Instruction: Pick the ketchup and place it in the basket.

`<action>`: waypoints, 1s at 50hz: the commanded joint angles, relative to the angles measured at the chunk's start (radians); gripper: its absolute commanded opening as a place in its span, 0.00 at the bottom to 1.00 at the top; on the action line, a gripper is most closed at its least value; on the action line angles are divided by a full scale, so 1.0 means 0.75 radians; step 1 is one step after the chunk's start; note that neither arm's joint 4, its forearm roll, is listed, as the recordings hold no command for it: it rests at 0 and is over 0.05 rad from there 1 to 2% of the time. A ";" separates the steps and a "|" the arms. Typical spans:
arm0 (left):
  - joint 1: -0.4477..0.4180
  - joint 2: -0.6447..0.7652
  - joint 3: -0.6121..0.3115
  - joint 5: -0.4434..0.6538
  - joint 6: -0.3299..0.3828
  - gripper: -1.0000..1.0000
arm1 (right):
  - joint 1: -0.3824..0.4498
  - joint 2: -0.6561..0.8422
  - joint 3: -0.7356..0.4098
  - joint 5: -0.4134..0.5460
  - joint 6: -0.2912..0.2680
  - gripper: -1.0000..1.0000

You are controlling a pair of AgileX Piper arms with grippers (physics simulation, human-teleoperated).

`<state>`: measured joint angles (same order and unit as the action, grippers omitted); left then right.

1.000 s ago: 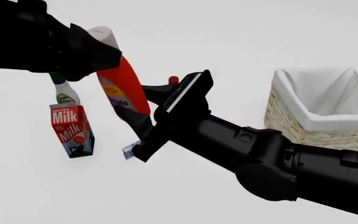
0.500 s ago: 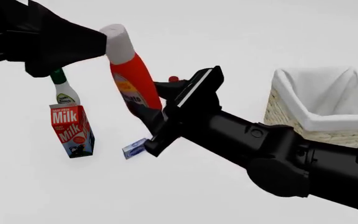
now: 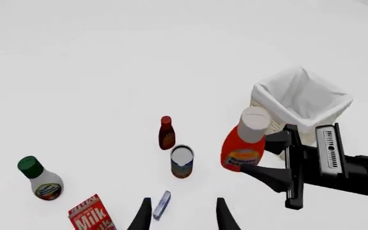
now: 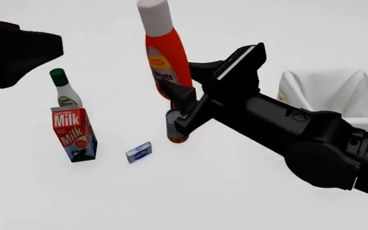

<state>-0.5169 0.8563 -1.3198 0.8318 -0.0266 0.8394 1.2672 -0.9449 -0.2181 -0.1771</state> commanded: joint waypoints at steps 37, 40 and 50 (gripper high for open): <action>0.353 -0.371 0.583 -0.490 -0.018 1.00 | -0.331 -0.234 0.090 0.122 0.109 0.00; 0.356 -0.369 0.598 -0.506 -0.019 1.00 | -0.365 -0.253 0.099 0.129 0.121 0.00; 0.348 -0.358 0.613 -0.534 -0.021 1.00 | -0.458 -0.308 0.146 0.152 0.150 0.00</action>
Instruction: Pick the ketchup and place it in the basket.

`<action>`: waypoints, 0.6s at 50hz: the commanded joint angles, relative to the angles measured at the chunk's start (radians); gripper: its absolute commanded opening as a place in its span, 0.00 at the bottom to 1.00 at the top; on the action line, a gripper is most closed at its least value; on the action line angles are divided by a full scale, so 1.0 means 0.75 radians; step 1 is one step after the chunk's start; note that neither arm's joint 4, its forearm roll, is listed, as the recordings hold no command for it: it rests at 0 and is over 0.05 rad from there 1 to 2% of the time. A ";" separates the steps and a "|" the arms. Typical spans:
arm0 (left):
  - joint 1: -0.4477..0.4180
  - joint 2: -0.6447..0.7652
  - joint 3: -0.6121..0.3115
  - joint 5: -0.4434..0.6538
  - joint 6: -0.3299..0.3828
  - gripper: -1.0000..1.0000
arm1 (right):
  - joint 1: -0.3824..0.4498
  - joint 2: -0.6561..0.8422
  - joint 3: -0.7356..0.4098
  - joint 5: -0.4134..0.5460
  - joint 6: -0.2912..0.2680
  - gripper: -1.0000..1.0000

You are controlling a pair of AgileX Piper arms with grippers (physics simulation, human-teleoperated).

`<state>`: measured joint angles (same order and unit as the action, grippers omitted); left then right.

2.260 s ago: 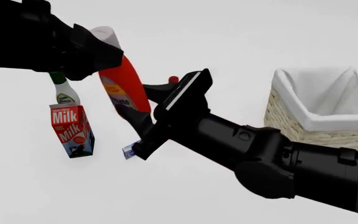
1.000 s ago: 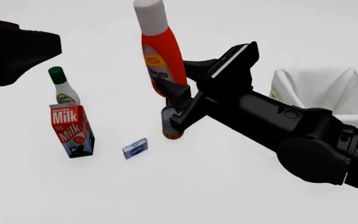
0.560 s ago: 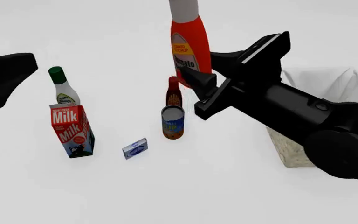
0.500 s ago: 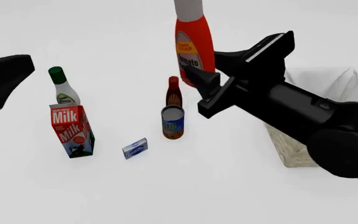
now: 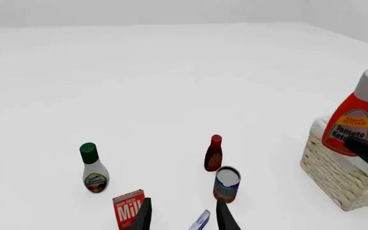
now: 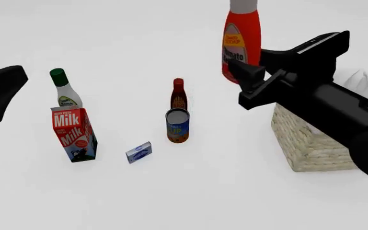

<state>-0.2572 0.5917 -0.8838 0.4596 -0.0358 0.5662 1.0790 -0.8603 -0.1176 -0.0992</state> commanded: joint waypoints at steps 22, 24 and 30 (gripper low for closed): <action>-0.024 -0.004 0.075 -0.077 -0.016 1.00 | -0.303 -0.103 -0.023 0.185 0.064 0.00; -0.024 -0.006 0.079 -0.080 -0.014 1.00 | -0.314 -0.103 -0.022 0.193 0.063 0.00; -0.012 -0.009 0.087 -0.088 -0.016 1.00 | -0.370 -0.111 -0.023 0.211 0.079 0.00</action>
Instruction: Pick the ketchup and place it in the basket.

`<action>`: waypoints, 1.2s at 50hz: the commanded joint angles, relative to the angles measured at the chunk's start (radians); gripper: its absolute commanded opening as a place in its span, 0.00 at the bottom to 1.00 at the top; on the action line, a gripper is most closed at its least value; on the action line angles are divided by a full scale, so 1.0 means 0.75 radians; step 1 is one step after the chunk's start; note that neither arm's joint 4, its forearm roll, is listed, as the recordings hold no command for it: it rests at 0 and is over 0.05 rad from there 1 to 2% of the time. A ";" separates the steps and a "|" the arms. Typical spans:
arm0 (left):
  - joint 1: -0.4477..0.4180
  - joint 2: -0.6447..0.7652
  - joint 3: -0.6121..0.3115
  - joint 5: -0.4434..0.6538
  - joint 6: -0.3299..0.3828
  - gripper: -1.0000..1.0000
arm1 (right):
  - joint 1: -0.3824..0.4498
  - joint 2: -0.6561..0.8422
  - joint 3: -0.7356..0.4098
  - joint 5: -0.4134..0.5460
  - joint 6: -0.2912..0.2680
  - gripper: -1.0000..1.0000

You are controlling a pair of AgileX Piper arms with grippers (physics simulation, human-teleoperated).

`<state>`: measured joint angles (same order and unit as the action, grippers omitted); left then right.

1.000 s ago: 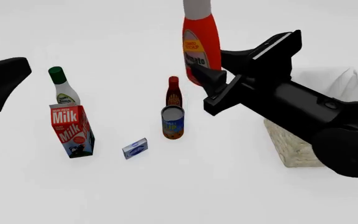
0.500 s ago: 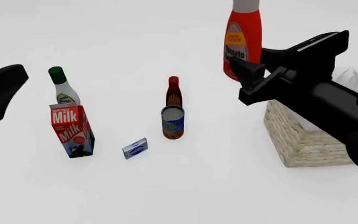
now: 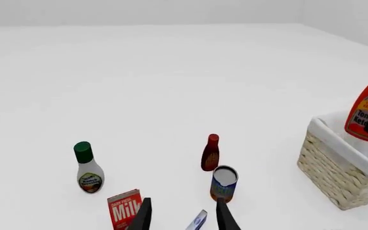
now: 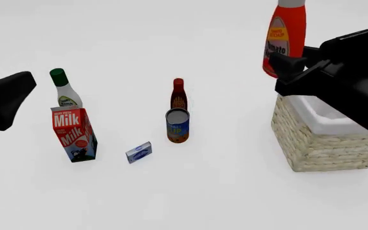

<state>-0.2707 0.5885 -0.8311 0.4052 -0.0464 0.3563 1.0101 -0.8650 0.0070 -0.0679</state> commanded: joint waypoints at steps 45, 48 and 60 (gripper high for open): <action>0.010 0.025 0.044 -0.074 0.013 1.00 | -0.398 -0.008 -0.032 0.174 0.078 0.00; 0.008 0.029 0.045 -0.079 0.013 1.00 | -0.418 0.000 -0.043 0.190 0.074 0.00; -0.007 0.047 0.045 -0.098 0.011 1.00 | -0.483 0.022 -0.080 0.230 0.063 0.00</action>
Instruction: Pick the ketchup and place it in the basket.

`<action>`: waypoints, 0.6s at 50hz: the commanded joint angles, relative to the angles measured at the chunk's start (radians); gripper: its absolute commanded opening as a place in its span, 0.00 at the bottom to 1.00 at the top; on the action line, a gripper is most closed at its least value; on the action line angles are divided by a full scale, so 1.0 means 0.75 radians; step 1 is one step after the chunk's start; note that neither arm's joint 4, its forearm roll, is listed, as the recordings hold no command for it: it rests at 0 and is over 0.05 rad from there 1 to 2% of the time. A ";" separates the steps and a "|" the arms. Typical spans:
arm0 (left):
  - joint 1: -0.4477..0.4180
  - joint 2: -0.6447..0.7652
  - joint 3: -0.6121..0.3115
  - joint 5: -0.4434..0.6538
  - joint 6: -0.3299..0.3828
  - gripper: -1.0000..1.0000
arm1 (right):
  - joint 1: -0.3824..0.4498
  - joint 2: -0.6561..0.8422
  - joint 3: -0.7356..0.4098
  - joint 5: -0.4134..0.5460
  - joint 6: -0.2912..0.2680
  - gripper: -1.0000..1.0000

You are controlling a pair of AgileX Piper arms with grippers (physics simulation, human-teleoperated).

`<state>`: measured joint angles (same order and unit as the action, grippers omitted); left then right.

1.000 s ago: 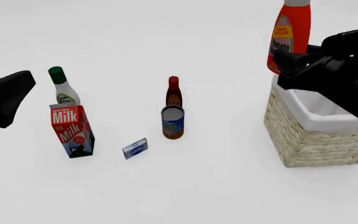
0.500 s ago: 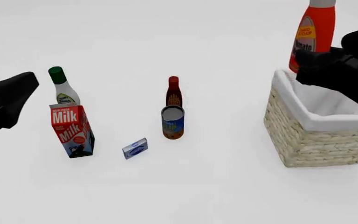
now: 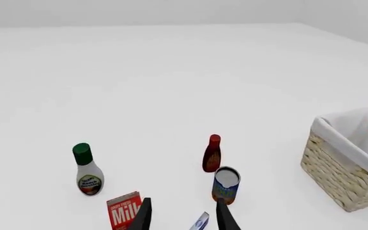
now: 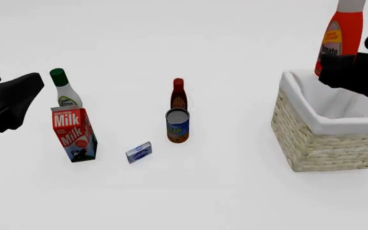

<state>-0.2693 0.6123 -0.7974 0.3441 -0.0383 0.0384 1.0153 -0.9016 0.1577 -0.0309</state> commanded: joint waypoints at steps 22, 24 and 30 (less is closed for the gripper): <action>-0.002 0.037 0.006 -0.039 0.003 1.00 | -0.175 0.077 -0.039 -0.001 0.023 0.00; -0.003 0.037 0.010 -0.042 0.003 1.00 | -0.190 0.086 -0.034 -0.010 0.023 0.00; -0.001 0.039 0.015 -0.045 0.005 1.00 | -0.222 0.106 -0.024 -0.030 0.025 0.00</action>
<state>-0.2718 0.6376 -0.7908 0.3159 -0.0361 -0.0890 1.0752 -0.9207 0.1540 -0.0283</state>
